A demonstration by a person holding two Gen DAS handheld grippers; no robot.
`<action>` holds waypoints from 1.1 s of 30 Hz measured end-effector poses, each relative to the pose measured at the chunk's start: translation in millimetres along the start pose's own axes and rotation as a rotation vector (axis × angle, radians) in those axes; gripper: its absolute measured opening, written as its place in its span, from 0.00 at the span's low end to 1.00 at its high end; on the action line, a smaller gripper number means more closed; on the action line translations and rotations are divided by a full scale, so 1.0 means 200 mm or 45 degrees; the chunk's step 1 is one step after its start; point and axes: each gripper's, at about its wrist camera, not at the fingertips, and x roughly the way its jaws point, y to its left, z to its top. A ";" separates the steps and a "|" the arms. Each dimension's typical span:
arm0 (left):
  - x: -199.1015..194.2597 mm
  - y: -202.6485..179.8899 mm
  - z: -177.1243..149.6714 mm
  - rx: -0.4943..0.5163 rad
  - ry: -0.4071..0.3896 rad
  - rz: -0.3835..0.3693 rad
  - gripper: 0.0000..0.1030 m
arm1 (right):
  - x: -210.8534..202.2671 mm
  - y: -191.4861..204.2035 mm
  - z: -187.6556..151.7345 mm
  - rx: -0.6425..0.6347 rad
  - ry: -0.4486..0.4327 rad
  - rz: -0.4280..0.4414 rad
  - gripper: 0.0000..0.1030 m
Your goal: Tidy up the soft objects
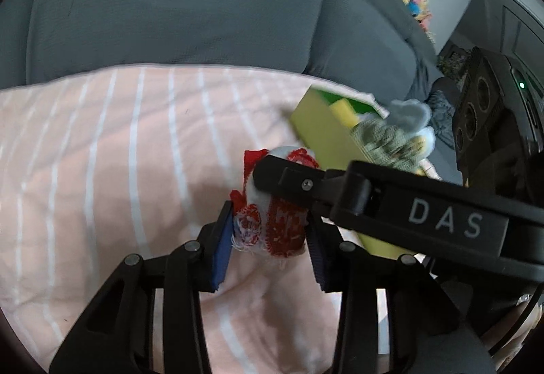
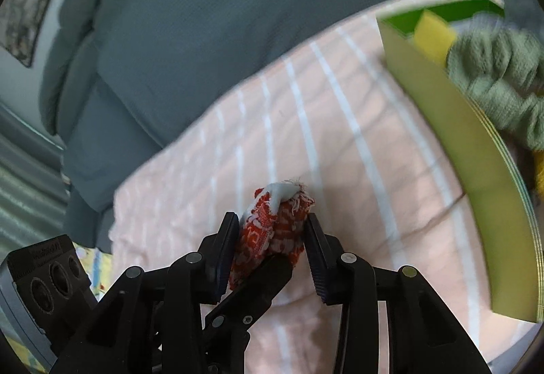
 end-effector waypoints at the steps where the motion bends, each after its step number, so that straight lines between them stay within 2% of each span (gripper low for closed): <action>1: -0.03 -0.03 0.01 0.015 -0.021 -0.006 0.37 | -0.03 0.01 0.01 -0.013 -0.022 0.004 0.40; 7: -0.15 -0.22 0.08 0.120 -0.134 -0.030 0.37 | -0.28 0.04 0.04 -0.060 -0.199 0.013 0.40; 10: -0.17 -0.34 0.10 0.183 -0.169 -0.050 0.37 | -0.41 -0.01 0.06 -0.054 -0.286 0.005 0.40; 13: -0.14 -0.48 0.12 0.246 -0.183 -0.115 0.37 | -0.54 -0.10 0.08 -0.011 -0.368 -0.036 0.40; 18: 0.00 -0.68 0.14 0.317 -0.139 -0.241 0.37 | -0.68 -0.31 0.10 0.109 -0.458 -0.127 0.41; 21: 0.13 -0.77 0.15 0.323 -0.063 -0.313 0.37 | -0.70 -0.44 0.13 0.185 -0.460 -0.175 0.40; 24: 0.24 -0.83 0.13 0.326 0.008 -0.331 0.38 | -0.69 -0.56 0.14 0.255 -0.427 -0.221 0.41; 26: 0.32 -0.86 0.11 0.320 0.053 -0.331 0.41 | -0.65 -0.62 0.16 0.297 -0.389 -0.264 0.41; 29: 0.41 -0.87 0.09 0.299 0.124 -0.309 0.52 | -0.61 -0.69 0.18 0.355 -0.339 -0.313 0.41; 30: 0.41 -0.87 0.08 0.301 0.131 -0.302 0.58 | -0.61 -0.72 0.18 0.364 -0.325 -0.343 0.41; 31: 0.41 -0.88 0.07 0.300 0.132 -0.300 0.69 | -0.62 -0.73 0.17 0.372 -0.323 -0.372 0.41; 33: 0.40 -0.88 0.07 0.300 0.127 -0.273 0.77 | -0.65 -0.74 0.15 0.391 -0.342 -0.408 0.43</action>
